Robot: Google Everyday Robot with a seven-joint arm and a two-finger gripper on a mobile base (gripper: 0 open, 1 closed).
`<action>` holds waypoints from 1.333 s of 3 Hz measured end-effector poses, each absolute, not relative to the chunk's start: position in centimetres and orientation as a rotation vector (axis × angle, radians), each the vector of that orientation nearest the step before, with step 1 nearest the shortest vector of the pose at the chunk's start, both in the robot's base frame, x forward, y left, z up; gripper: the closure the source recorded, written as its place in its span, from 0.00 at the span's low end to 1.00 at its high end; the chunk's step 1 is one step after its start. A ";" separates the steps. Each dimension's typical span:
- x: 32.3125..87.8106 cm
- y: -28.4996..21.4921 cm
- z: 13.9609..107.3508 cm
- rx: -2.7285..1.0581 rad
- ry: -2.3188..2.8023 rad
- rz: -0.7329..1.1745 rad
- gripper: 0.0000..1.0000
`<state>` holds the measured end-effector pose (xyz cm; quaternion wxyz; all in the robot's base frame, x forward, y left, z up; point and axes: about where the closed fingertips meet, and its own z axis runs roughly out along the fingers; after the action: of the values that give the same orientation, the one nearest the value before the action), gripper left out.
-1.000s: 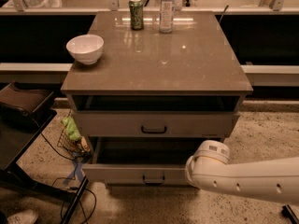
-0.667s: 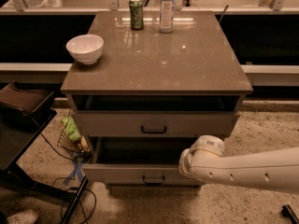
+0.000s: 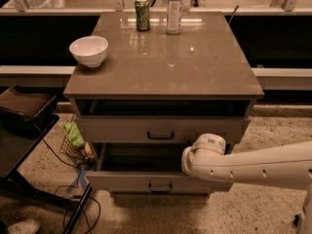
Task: Open middle drawer
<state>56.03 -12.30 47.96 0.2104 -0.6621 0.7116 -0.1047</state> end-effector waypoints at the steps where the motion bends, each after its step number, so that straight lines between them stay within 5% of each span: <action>1: 56.0 -12.3 48.0 -1.840 1.978 -0.291 1.00; 4: 59.2 -12.9 39.9 -1.861 2.040 -0.213 1.00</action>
Offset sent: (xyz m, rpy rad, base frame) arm 0.0120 -0.0014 -0.0326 -0.0401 0.0390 0.0020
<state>59.18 -12.90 39.94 0.1849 -0.6605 0.7238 -0.0757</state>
